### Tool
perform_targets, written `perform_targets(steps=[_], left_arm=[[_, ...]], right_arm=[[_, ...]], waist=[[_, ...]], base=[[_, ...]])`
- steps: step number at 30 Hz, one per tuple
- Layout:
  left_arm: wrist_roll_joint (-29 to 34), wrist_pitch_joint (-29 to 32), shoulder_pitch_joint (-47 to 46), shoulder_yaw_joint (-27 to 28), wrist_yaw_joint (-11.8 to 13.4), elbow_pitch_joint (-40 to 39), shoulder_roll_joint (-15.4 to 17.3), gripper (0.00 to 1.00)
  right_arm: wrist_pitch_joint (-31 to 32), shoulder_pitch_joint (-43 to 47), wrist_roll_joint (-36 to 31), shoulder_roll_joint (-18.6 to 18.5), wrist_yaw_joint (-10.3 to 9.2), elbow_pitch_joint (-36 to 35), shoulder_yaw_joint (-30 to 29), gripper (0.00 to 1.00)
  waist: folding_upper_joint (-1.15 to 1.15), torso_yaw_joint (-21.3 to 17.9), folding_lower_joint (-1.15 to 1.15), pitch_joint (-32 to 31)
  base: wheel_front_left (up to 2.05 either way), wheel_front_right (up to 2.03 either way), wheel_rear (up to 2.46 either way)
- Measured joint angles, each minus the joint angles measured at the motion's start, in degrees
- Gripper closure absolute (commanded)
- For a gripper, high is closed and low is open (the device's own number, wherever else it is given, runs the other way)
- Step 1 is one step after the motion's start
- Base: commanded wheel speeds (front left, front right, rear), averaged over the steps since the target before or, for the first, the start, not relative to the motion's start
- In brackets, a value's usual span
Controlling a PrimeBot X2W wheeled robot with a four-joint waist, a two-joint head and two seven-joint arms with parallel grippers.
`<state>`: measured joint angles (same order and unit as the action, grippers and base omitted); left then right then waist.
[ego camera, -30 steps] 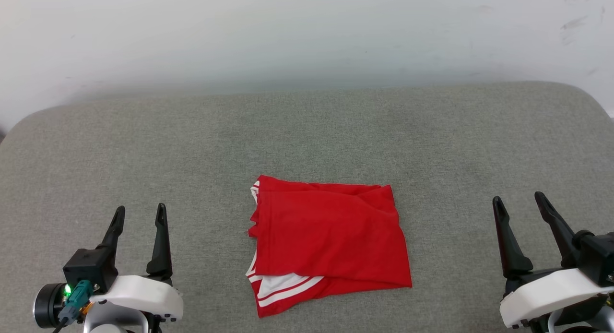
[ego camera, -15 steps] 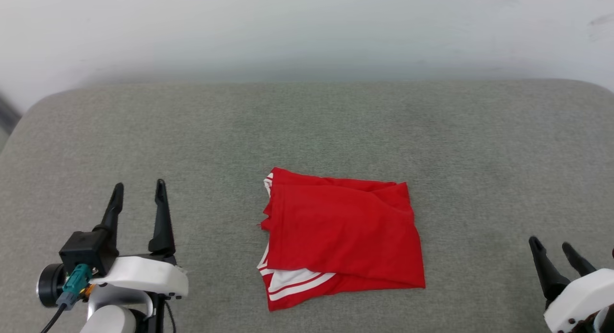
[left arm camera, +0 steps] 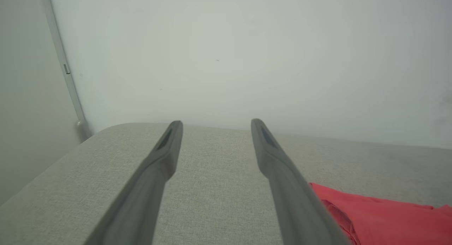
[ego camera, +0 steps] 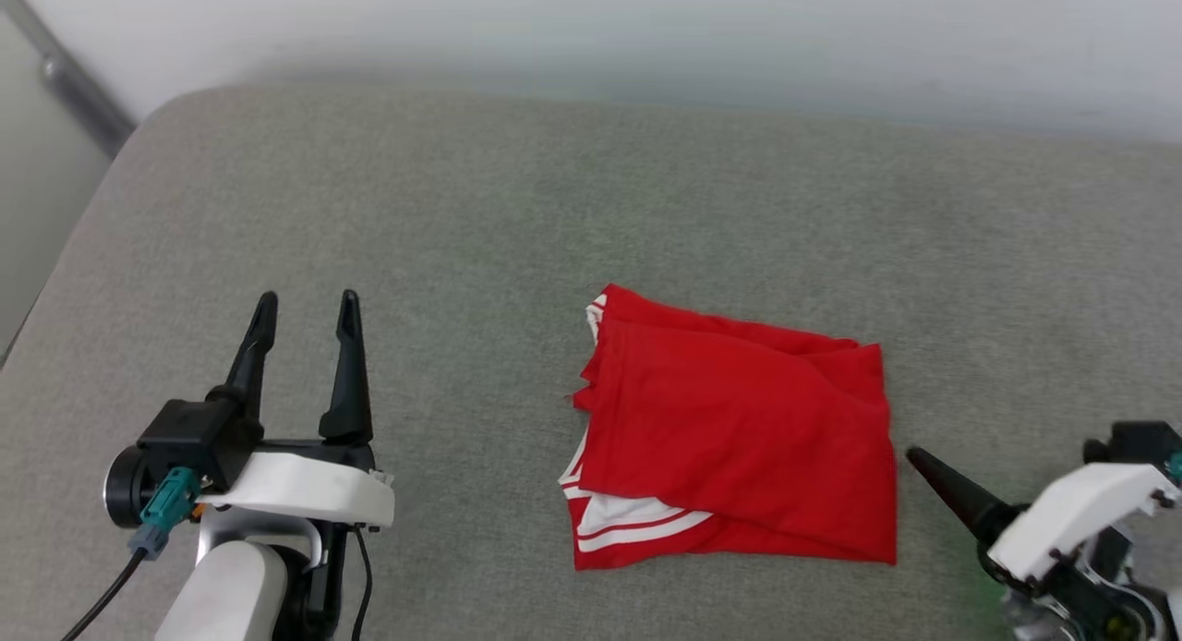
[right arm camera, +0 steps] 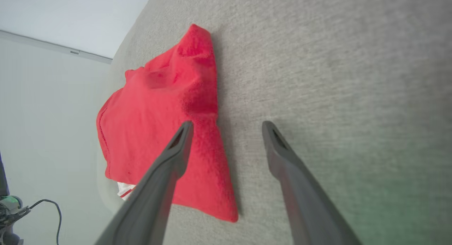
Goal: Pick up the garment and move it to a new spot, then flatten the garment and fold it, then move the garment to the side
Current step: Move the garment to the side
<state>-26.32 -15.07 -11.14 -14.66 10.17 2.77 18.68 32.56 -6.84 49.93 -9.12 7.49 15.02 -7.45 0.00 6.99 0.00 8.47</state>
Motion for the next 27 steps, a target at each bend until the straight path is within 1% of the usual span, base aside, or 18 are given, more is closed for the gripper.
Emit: perform_targets(steps=[4,8,10,11,12,15,19,22,27], left_arm=[[0.9,0.0,-0.9,0.5,-1.1,0.7,-0.8,0.0],[1.7,0.0,-1.4,1.3,-2.1,1.2,-1.5,0.0],[2.0,0.0,-1.5,1.8,-2.5,1.4,-1.8,0.0],[2.2,0.0,-1.5,1.9,-2.6,1.5,-2.0,0.0],[2.4,0.0,-1.5,2.1,-2.7,1.7,-2.2,0.0],[2.9,0.0,-1.5,2.5,-3.1,2.1,-2.7,0.0],[3.2,0.0,-1.4,3.2,-3.6,2.5,-3.4,0.0],[3.5,0.0,-0.8,4.0,-3.5,2.6,-3.4,0.0],[4.1,0.0,0.6,4.4,-3.6,2.2,-3.3,0.0]], right_arm=[[-1.1,-4.5,4.9,0.7,0.0,4.7,2.5,0.0],[-1.3,-7.3,8.1,0.0,0.03,8.6,5.2,0.0],[-1.3,-8.7,9.2,-0.5,0.04,9.8,6.7,0.61],[-1.6,-9.2,9.7,-0.7,0.04,10.2,7.3,0.85],[-1.8,-9.7,10.3,-0.9,0.04,10.5,8.0,1.0],[-2.1,-10.3,11.9,-1.5,0.02,11.3,9.8,1.0],[-3.5,-10.5,12.2,-3.1,0.01,11.3,12.9,1.0],[-5.2,-11.1,9.6,-5.3,0.01,10.7,16.1,1.0],[-7.9,-11.7,1.8,-8.9,0.0,11.0,21.5,1.0]], waist=[[0.0,1.9,0.0,1.8],[0.0,3.7,0.0,3.0],[0.0,4.2,0.0,3.4],[0.0,4.4,0.0,3.5],[0.0,4.5,0.0,3.5],[0.0,4.6,0.0,3.1],[0.0,4.2,0.0,2.2],[0.0,3.4,0.0,1.2],[0.0,1.0,0.0,-0.5]], base=[[0.0,0.0,0.0],[0.0,0.0,0.0],[0.0,0.0,0.0],[0.0,0.0,0.0],[0.0,0.0,0.0],[0.0,0.0,0.0],[0.0,0.0,0.0],[0.0,0.0,0.0],[0.0,0.0,0.0]])
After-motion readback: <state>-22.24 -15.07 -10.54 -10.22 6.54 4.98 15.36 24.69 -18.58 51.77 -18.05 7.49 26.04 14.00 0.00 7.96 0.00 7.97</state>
